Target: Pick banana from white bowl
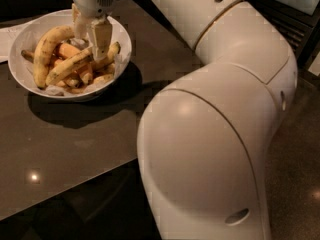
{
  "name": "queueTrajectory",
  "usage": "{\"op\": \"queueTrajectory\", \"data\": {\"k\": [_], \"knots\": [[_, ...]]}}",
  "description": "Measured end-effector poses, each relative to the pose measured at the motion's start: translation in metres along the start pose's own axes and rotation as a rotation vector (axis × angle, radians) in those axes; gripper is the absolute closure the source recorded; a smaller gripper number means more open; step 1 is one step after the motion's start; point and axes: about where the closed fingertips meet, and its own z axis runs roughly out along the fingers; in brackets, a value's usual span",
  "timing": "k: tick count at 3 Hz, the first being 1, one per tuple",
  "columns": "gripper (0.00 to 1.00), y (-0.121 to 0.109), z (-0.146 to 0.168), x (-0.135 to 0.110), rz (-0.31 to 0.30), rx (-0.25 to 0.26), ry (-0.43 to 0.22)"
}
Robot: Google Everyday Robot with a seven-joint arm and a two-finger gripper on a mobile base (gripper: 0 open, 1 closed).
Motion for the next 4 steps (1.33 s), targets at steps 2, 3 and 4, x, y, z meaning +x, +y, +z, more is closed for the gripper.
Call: {"op": "queueTrajectory", "data": {"k": [2,3,4], "knots": [[0.35,0.004,0.011,0.002,0.0,-0.031,-0.008],[0.36,0.005,0.017,0.005,0.001,-0.046,-0.008],[0.36,0.007,0.024,0.008,0.006,-0.063,-0.009]]}}
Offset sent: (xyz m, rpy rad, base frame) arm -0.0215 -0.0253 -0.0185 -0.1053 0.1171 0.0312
